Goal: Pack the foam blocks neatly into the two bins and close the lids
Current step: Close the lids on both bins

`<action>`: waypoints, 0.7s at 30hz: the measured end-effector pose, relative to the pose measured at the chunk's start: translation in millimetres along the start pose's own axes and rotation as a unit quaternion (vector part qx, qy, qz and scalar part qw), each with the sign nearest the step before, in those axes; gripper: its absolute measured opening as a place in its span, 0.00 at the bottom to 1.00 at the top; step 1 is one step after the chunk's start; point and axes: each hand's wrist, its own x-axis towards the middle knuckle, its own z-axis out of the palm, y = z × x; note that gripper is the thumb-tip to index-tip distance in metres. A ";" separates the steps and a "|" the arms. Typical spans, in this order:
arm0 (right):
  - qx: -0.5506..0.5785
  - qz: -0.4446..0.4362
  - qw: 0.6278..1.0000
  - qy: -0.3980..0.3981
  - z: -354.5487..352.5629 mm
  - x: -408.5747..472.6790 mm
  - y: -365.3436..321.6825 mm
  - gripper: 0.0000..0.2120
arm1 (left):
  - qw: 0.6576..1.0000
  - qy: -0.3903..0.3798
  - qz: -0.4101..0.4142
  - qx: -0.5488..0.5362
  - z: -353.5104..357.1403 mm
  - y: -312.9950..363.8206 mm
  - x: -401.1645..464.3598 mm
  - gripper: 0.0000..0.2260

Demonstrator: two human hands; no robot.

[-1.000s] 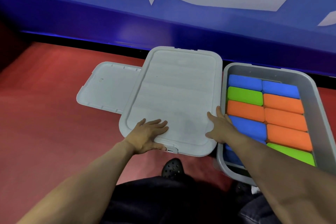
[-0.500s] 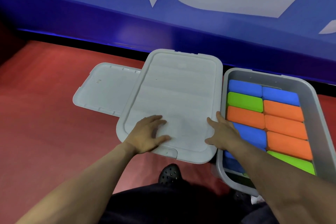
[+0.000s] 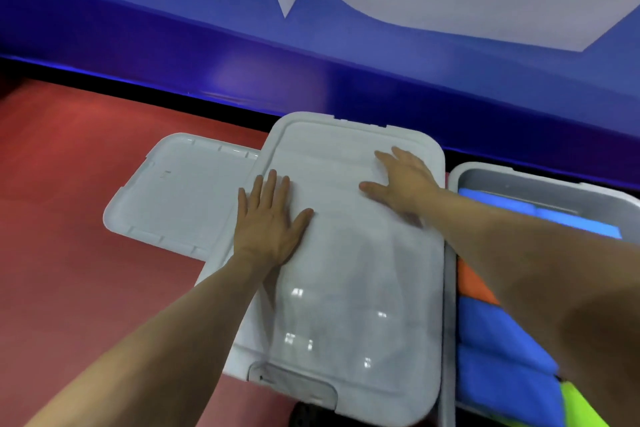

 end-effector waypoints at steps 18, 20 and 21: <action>-0.072 0.043 0.996 -0.028 -17.3 172.7 6.2 0.56 | 0.996 0.037 -0.068 0.045 22.6 -8.5 38.1 0.37; -0.070 0.042 0.997 0.005 -13.5 173.4 8.4 0.54 | 0.996 0.036 -0.069 0.044 22.9 -8.9 38.9 0.38; -0.068 0.035 0.997 0.033 -10.5 171.7 8.4 0.52 | 0.996 0.037 -0.068 0.044 23.1 -9.2 39.5 0.37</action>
